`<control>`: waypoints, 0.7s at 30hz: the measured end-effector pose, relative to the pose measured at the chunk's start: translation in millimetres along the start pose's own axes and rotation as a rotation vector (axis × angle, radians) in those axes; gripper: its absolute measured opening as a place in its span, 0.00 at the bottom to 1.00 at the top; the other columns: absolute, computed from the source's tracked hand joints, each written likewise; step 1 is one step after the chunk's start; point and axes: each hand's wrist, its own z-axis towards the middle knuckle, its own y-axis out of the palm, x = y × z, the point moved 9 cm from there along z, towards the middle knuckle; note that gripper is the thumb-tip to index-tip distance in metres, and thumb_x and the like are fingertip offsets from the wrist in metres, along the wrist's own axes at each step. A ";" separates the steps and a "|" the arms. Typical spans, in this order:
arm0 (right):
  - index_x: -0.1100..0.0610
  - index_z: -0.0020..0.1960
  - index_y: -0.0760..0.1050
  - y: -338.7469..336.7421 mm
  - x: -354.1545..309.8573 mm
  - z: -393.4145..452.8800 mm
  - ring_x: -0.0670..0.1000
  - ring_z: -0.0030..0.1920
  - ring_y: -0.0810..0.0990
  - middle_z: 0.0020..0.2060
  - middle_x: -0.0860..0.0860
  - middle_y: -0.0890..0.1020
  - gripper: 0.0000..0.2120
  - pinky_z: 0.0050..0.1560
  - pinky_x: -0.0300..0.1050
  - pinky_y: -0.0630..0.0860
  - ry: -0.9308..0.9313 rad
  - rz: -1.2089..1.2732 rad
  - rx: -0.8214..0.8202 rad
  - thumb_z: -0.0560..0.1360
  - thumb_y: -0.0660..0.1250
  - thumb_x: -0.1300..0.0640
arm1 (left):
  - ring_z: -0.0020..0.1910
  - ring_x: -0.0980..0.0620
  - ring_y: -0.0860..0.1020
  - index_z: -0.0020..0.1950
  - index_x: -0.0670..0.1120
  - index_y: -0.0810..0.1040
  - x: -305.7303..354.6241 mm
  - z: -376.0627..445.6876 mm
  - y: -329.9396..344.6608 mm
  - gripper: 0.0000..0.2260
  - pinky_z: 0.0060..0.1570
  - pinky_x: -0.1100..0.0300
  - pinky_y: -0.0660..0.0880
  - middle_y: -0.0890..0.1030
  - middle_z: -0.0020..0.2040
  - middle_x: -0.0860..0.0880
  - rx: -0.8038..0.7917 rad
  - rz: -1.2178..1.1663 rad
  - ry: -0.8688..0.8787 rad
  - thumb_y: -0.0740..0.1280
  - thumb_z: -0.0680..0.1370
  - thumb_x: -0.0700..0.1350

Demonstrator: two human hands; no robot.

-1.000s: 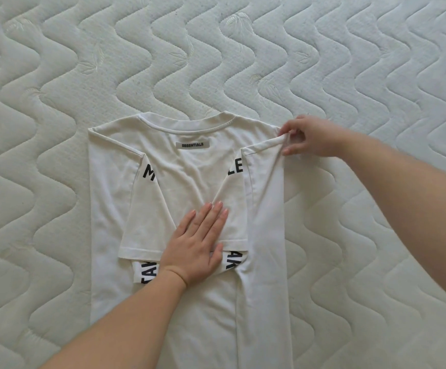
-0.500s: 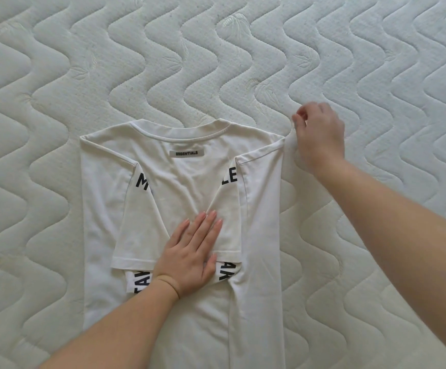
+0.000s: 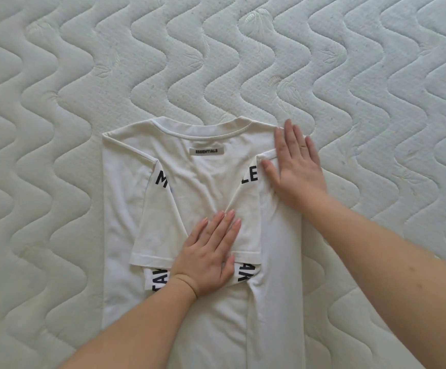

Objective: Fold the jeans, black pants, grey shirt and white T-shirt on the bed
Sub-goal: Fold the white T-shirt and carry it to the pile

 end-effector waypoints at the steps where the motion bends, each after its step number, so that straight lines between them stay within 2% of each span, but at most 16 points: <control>1: 0.54 0.80 0.44 -0.4 1.6 1.6 0.48 0.78 0.41 0.79 0.51 0.44 0.36 0.75 0.44 0.35 -0.001 0.001 -0.003 0.78 0.39 0.35 | 0.78 0.49 0.56 0.79 0.45 0.58 0.4 -0.4 -0.7 0.31 0.75 0.50 0.55 0.57 0.80 0.47 -0.005 -0.005 -0.003 0.58 0.76 0.52; 10: 0.55 0.80 0.45 -10.4 0.8 12.7 0.46 0.78 0.42 0.79 0.49 0.46 0.34 0.76 0.45 0.37 0.075 0.006 -0.041 0.80 0.44 0.38 | 0.79 0.50 0.54 0.79 0.46 0.58 -1.8 -0.5 -2.0 0.32 0.75 0.49 0.56 0.56 0.80 0.47 -0.029 -0.063 -0.016 0.59 0.75 0.52; 13: 0.57 0.80 0.46 -24.5 -9.6 2.4 0.48 0.79 0.44 0.80 0.50 0.48 0.33 0.76 0.45 0.38 0.105 0.101 0.032 0.82 0.48 0.41 | 0.79 0.50 0.53 0.79 0.46 0.57 -2.6 -1.1 0.1 0.33 0.75 0.49 0.56 0.56 0.80 0.48 -0.042 -0.065 -0.020 0.59 0.75 0.53; 15: 0.55 0.80 0.45 -27.9 -24.8 -18.2 0.48 0.79 0.44 0.79 0.50 0.47 0.32 0.77 0.46 0.39 0.091 0.145 0.064 0.82 0.51 0.43 | 0.79 0.51 0.53 0.80 0.47 0.57 -4.2 -1.5 0.2 0.33 0.75 0.50 0.55 0.55 0.80 0.48 -0.049 -0.063 -0.020 0.59 0.75 0.53; 18: 0.52 0.80 0.48 -17.0 -40.9 -65.0 0.50 0.79 0.46 0.79 0.51 0.48 0.31 0.77 0.49 0.42 0.079 0.149 0.029 0.81 0.55 0.46 | 0.79 0.52 0.52 0.80 0.47 0.55 -2.7 -1.1 -1.4 0.33 0.76 0.51 0.53 0.54 0.80 0.49 -0.086 -0.058 -0.036 0.58 0.75 0.54; 21: 0.49 0.79 0.53 0.8 -49.0 -120.6 0.52 0.79 0.49 0.79 0.51 0.51 0.30 0.76 0.51 0.44 0.002 0.059 -0.024 0.80 0.58 0.46 | 0.79 0.54 0.47 0.81 0.50 0.49 -4.2 -0.4 -1.2 0.35 0.76 0.54 0.44 0.47 0.80 0.52 -0.168 -0.043 -0.064 0.55 0.76 0.57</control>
